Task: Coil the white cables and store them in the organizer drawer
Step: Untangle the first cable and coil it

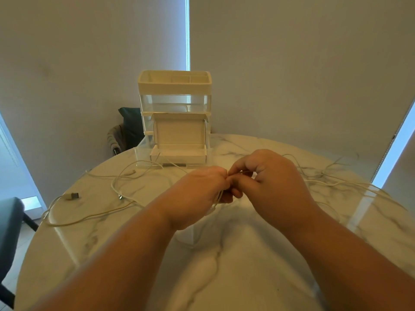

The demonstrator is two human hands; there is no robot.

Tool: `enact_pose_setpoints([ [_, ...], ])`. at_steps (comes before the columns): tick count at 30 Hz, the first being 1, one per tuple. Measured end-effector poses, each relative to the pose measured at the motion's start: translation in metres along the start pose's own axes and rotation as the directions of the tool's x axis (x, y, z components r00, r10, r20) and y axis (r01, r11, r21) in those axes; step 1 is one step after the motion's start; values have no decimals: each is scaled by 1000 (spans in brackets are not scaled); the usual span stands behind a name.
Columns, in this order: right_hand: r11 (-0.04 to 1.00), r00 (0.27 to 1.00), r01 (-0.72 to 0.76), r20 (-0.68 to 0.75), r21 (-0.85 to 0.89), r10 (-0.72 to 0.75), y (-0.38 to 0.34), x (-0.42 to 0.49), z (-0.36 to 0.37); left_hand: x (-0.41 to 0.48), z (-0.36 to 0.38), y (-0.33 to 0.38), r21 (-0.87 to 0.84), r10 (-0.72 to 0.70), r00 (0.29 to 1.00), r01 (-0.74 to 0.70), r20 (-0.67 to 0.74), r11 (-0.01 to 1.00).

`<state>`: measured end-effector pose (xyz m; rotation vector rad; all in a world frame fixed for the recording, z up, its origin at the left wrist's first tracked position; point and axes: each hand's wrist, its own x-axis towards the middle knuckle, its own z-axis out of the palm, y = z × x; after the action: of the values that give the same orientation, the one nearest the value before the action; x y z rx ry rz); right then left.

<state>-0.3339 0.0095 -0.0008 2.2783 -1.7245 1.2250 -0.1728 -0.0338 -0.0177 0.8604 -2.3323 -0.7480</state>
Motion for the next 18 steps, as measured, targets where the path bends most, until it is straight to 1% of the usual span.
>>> enact_pose_setpoints([
  [1, 1000, 1000, 4, -6, -3, -4, 0, 0, -1, 0, -1, 2, -130, -37, 999, 42, 34, 991],
  [3, 1000, 1000, 12, -3, -17, -12, 1, 0, -1, 1, -1, 0, -388, -114, 991, 133, 72, 912],
  [4, 999, 1000, 18, 4, -30, -18, 1, 0, -1, 2, -1, 0, -433, -131, 986, 161, 100, 887],
  [7, 998, 999, 31, 22, -56, -30, 2, 1, -1, 1, 2, 0, -387, -130, 984, 168, 122, 907],
  [8, 998, 999, 32, 36, -57, -30, 3, 2, -1, 1, 2, 0, -395, -136, 984, 172, 116, 903],
  [11, 998, 994, 50, 101, -36, -46, 4, 4, -2, 1, 2, -2, -460, -174, 980, 198, 94, 865],
  [13, 997, 990, 68, 127, -23, -65, 3, 5, -5, 1, 2, -2, -516, -187, 977, 214, 104, 830],
  [16, 997, 992, 65, 115, -38, -60, 4, 5, -8, 1, 2, 0, -551, -217, 965, 262, 146, 793],
  [18, 998, 995, 48, 84, -27, -45, 10, 6, -9, 0, 2, 2, -520, -249, 955, 297, 161, 801],
])
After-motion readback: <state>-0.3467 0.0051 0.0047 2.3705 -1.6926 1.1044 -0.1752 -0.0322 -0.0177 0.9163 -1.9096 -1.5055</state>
